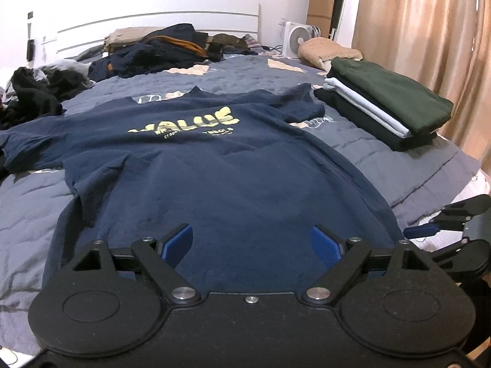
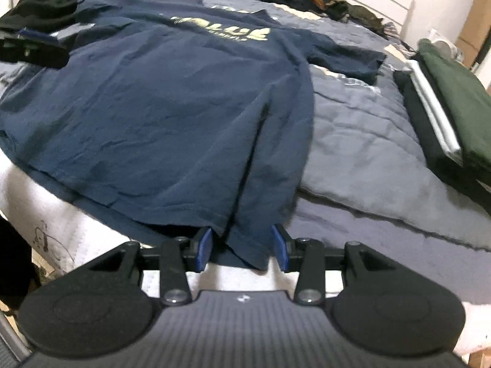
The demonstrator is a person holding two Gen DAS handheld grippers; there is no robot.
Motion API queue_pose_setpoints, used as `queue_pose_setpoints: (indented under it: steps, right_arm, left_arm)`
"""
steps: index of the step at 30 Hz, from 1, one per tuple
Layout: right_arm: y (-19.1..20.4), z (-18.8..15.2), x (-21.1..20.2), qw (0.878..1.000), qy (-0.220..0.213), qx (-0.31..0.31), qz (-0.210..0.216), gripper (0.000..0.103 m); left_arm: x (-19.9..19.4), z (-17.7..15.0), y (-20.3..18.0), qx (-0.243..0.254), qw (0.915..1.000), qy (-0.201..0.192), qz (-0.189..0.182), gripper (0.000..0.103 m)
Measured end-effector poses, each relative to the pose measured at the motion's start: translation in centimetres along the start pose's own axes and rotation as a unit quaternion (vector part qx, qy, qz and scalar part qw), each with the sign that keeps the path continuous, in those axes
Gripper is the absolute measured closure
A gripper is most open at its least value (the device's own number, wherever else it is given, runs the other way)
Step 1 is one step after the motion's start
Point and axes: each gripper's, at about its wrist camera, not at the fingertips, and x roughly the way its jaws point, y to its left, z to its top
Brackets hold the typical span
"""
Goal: Fold clothes
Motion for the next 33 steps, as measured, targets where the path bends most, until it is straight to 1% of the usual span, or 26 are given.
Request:
queue_pose_setpoints:
  steps: [3, 5, 6, 7, 9, 10, 13, 14, 17, 21, 22, 23, 26, 29, 33]
  right_arm:
    - [0.8, -0.1, 1.0, 1.000, 0.000, -0.031, -0.007, 0.063]
    - [0.8, 0.0, 1.3, 0.999, -0.003, -0.035, -0.010, 0.067]
    - [0.6, 0.0, 1.3, 0.999, -0.003, -0.029, -0.014, 0.075]
    - [0.4, 0.1, 1.1, 1.000, -0.003, -0.021, -0.022, 0.091]
    - [-0.4, 0.3, 0.1, 0.999, -0.009, 0.005, -0.035, 0.100]
    - [-1.0, 0.4, -1.0, 0.999, -0.021, 0.024, -0.040, 0.102]
    - [-3.1, 0.8, -4.6, 0.993, -0.060, 0.088, -0.052, 0.103]
    - [-4.1, 0.8, -6.1, 0.989, -0.078, 0.118, -0.050, 0.103]
    - [-6.4, 0.5, -8.8, 0.978, -0.102, 0.181, -0.025, 0.103]
    - [-5.3, 0.3, -7.9, 0.992, -0.075, 0.102, -0.020, 0.102]
    - [-4.8, 0.4, -7.3, 0.994, -0.068, 0.090, -0.010, 0.099]
    - [-4.2, 0.5, -6.7, 0.995, -0.061, 0.077, 0.001, 0.099]
    - [-2.9, 0.5, -5.2, 0.998, -0.047, 0.044, 0.020, 0.099]
    - [-1.8, 0.4, -4.0, 0.999, -0.036, 0.014, 0.030, 0.098]
    - [-1.3, -0.1, -3.3, 0.999, -0.033, -0.010, 0.038, 0.092]
  left_arm:
    - [0.0, 0.1, 0.1, -0.003, 1.0000, 0.000, 0.002, 0.020]
    - [0.0, 0.1, 0.2, -0.006, 1.0000, -0.001, 0.004, 0.020]
    - [0.0, 0.2, 0.2, -0.007, 1.0000, -0.002, 0.004, 0.020]
    - [-0.1, 0.2, 0.3, -0.009, 0.9999, -0.003, 0.005, 0.020]
    - [-0.1, 0.3, 0.5, -0.013, 0.9999, -0.005, 0.006, 0.020]
    - [-0.2, 0.4, 0.6, -0.015, 0.9998, -0.006, 0.007, 0.020]
    - [-0.3, 0.6, 1.1, -0.025, 0.9996, -0.009, 0.009, 0.019]
    - [-0.2, 0.7, 1.2, -0.028, 0.9995, -0.009, 0.008, 0.019]
    - [-0.1, 0.9, 1.4, -0.034, 0.9993, -0.012, 0.009, 0.019]
    - [0.1, 0.9, 1.5, -0.036, 0.9993, -0.005, 0.008, 0.019]
    - [0.1, 0.9, 1.3, -0.034, 0.9994, -0.005, 0.008, 0.019]
    - [0.0, 1.0, 1.2, -0.030, 0.9995, -0.005, 0.007, 0.019]
    - [-0.4, 1.1, 0.5, -0.022, 0.9998, -0.005, -0.002, 0.019]
    - [-0.5, 1.0, -0.6, -0.008, 0.9997, -0.002, -0.023, 0.019]
    - [-0.2, 0.6, -2.5, 0.016, 0.9986, 0.011, -0.050, 0.019]
